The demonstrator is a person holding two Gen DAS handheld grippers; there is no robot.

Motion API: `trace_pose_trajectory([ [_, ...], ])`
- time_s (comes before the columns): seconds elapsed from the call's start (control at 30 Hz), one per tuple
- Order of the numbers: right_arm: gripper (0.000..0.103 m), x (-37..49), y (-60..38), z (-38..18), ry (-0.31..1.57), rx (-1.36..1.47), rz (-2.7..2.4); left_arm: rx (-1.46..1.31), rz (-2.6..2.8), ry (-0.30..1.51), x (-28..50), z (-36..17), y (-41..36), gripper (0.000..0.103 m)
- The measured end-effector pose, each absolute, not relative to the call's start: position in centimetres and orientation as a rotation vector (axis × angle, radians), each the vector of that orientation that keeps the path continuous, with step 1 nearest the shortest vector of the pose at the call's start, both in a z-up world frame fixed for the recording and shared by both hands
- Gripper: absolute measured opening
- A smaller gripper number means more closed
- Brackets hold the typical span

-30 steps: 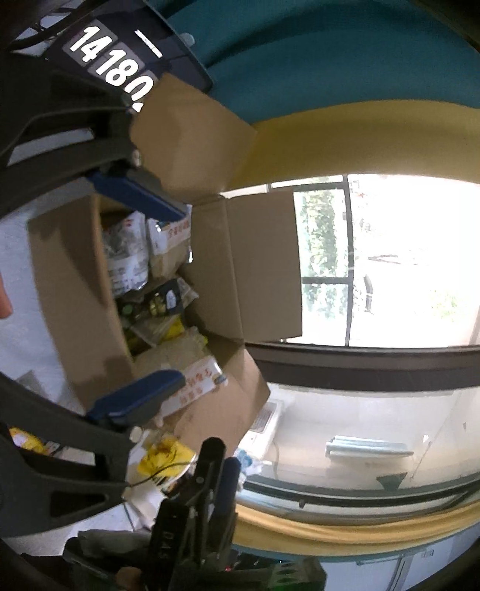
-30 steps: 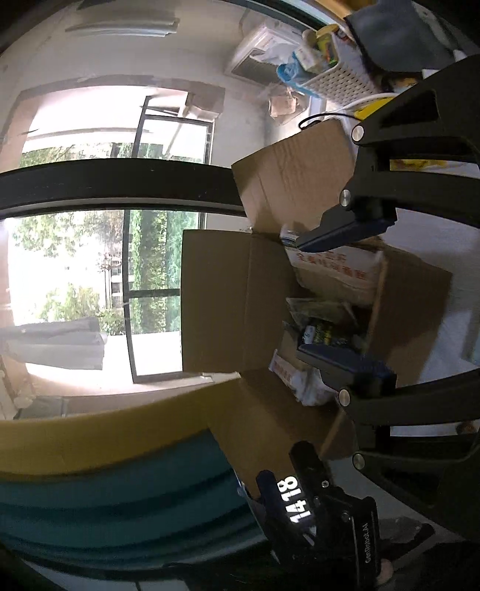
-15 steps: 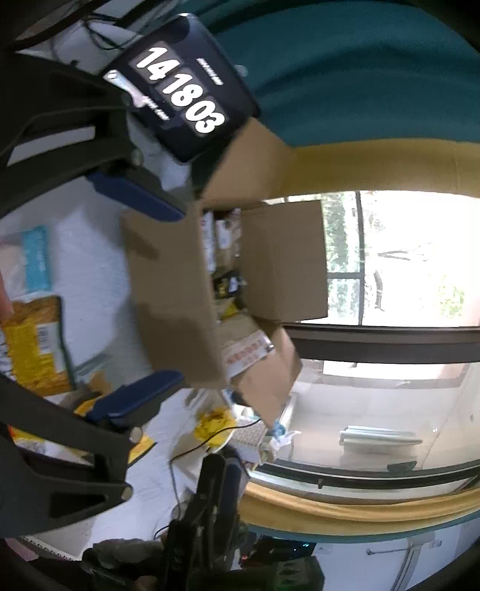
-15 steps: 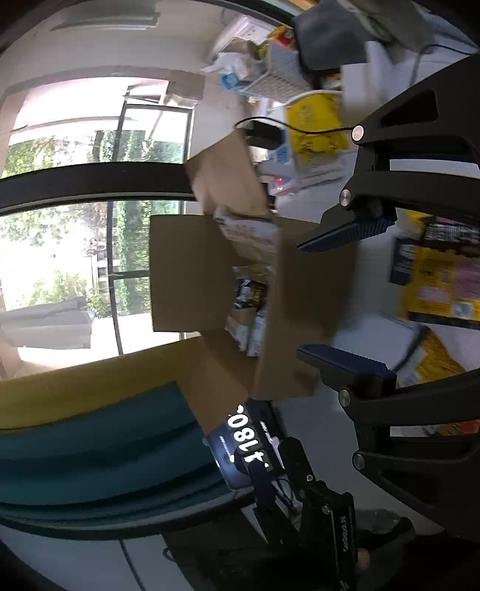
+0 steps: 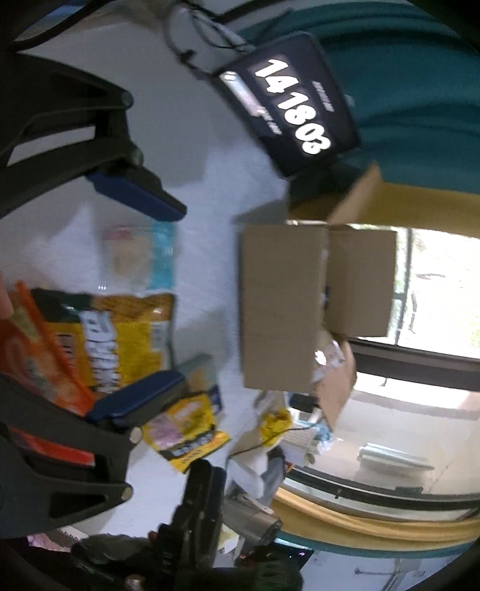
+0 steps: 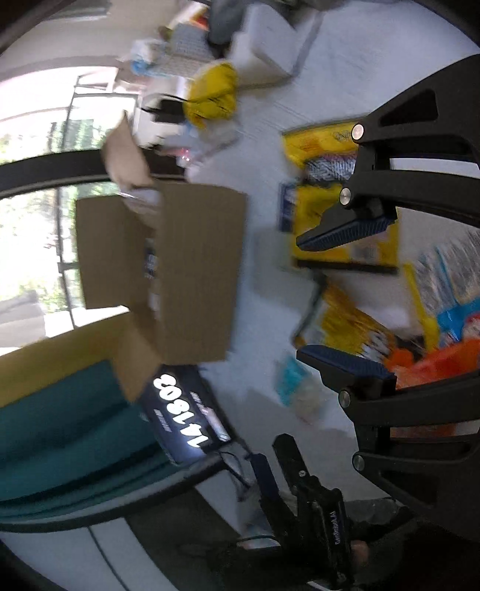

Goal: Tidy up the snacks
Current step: 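Grasp the clear blue-label packet with the left tool while the right tool grasps the orange chip bag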

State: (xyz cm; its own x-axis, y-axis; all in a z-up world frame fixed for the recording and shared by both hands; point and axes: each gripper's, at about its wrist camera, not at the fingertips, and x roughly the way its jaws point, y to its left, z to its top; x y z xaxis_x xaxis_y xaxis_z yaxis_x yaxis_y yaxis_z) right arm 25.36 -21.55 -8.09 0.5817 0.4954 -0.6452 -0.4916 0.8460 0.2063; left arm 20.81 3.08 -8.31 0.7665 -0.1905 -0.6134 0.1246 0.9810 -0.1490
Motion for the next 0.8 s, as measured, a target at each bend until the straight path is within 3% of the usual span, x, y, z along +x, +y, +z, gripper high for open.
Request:
trace_pose_trajectory([
  [0.13, 0.058, 23.8, -20.5, -10.5, 0.828, 0.025, 0.607, -0.129, -0.157, 0.708, 19.3, -9.8, 4.0, 0.084],
  [0.33, 0.073, 21.7, -19.2, -12.3, 0.89, 0.051, 0.653, -0.161, -0.141, 0.743, 17.1, -11.7, 4.6, 0.084],
  [0.5, 0.074, 20.6, -17.6, -13.0, 0.928, 0.021, 0.7, -0.169, -0.127, 0.786, 16.0, -13.5, 4.9, 0.084],
  [0.73, 0.073, 20.4, -15.2, -15.1, 0.985, -0.063, 0.712, -0.195, -0.09, 0.802, 15.8, -14.3, 6.0, 0.084],
  [0.77, 0.069, 20.4, -15.2, -15.1, 0.978, -0.063, 0.716, -0.194, -0.087, 0.802, 15.9, -14.3, 6.0, 0.084],
  [0.8, 0.058, 20.5, -15.1, -15.1, 0.978, -0.062, 0.725, -0.191, -0.084, 0.803, 16.1, -14.3, 6.0, 0.084],
])
